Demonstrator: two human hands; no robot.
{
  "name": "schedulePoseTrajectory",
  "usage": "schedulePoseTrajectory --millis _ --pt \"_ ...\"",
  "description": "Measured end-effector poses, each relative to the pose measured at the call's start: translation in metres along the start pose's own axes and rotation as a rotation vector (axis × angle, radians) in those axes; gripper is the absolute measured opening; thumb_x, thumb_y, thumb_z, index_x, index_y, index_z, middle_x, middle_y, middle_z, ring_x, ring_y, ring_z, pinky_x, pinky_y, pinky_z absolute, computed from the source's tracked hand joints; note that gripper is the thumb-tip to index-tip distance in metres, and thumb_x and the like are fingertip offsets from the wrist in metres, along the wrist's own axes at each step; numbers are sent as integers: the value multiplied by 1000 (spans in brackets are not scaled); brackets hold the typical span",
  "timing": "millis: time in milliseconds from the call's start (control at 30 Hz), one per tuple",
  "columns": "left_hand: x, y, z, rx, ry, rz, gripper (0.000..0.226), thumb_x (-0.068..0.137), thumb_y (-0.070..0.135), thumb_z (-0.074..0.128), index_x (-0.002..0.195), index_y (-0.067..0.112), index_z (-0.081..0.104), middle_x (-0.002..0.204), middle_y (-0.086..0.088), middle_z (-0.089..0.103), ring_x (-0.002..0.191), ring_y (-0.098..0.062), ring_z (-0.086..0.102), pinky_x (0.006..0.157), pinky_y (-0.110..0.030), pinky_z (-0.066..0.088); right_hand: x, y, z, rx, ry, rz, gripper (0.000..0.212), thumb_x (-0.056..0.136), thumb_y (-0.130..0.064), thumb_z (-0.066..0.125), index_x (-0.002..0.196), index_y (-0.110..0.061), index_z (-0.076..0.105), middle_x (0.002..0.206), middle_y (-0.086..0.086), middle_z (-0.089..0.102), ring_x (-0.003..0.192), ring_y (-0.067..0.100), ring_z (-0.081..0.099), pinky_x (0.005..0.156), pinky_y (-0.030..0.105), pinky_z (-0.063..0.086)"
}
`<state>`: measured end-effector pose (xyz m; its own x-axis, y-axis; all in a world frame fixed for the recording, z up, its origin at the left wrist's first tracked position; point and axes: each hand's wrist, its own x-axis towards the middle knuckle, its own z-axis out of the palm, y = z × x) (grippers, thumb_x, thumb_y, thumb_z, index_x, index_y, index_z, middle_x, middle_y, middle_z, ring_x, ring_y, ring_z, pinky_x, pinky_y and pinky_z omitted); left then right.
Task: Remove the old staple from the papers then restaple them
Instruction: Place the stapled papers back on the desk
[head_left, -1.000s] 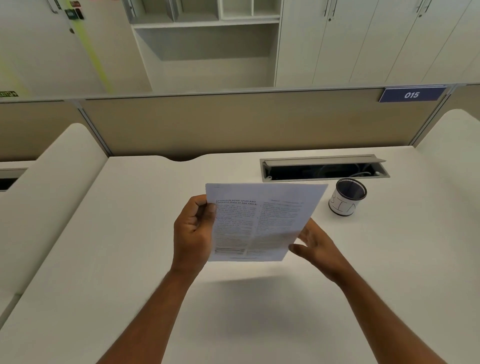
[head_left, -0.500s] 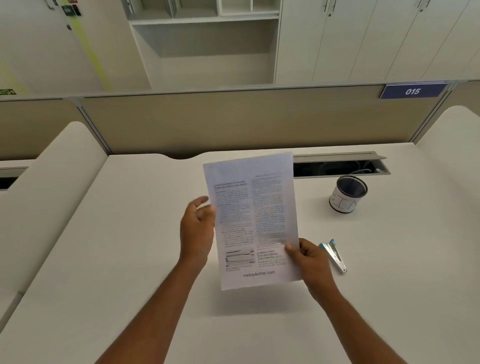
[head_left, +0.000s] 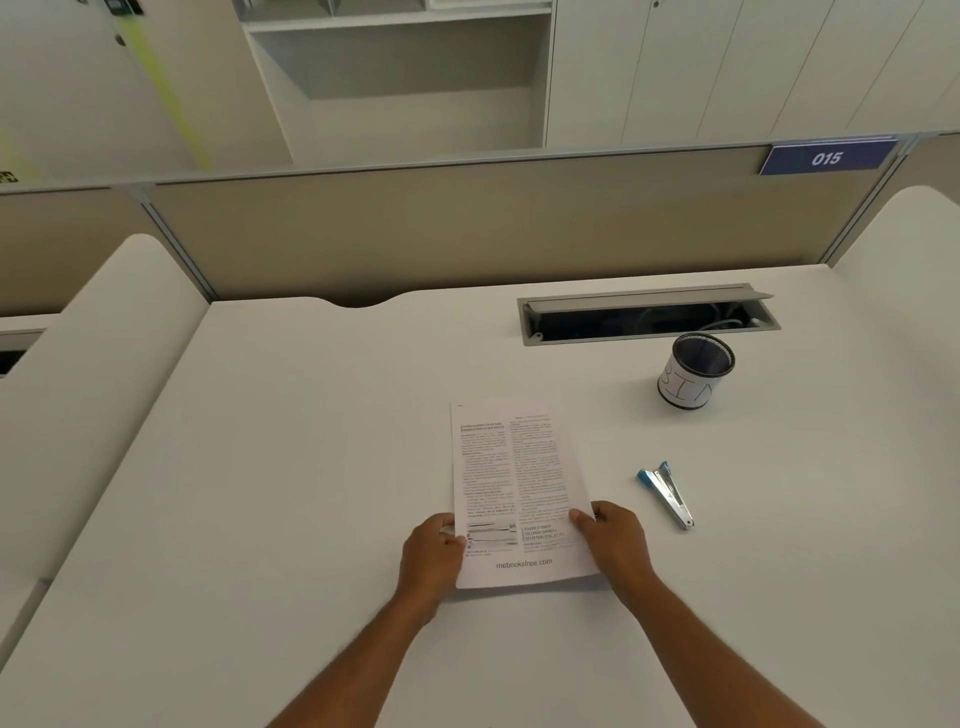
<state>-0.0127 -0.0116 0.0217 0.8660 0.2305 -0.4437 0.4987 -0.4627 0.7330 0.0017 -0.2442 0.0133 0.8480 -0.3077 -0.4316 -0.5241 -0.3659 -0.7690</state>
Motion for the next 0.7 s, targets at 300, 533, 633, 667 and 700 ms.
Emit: schedulePoseTrajectory --millis 300,533,633,667,700 --pt "-6 -9 3 260 88 74 14 94 11 59 106 13 67 114 -9 73 102 -24 67 77 -25 47 -11 12 -8 -359 72 -68 34 92 -20 60 124 -9 61 93 0 69 101 23 62 79 30 44" --pt "-13 -15 9 519 43 158 17 96 21 52 104 9 62 110 -8 60 100 -27 64 79 -28 46 -24 18 2 -456 73 -186 32 91 -13 58 122 -4 59 118 12 58 105 28 59 84 31 45" --pt "-15 -16 11 547 44 177 23 98 22 51 115 11 61 117 -7 57 105 -27 64 82 -27 45 -29 19 7 -499 82 -233 30 89 -10 59 118 -1 60 119 14 56 108 31 56 88 32 44" --pt "-16 -16 11 560 45 186 25 98 22 50 119 11 60 119 -7 56 106 -26 64 83 -27 45 -30 20 8 -518 87 -248 30 89 -9 59 118 -1 60 120 14 55 109 31 54 90 33 43" --pt "-17 -17 11 576 46 193 27 99 22 50 122 11 59 120 -7 55 107 -26 64 84 -28 46 -32 21 9 -535 91 -264 29 90 -9 59 118 -1 60 120 14 55 110 31 53 91 32 43"
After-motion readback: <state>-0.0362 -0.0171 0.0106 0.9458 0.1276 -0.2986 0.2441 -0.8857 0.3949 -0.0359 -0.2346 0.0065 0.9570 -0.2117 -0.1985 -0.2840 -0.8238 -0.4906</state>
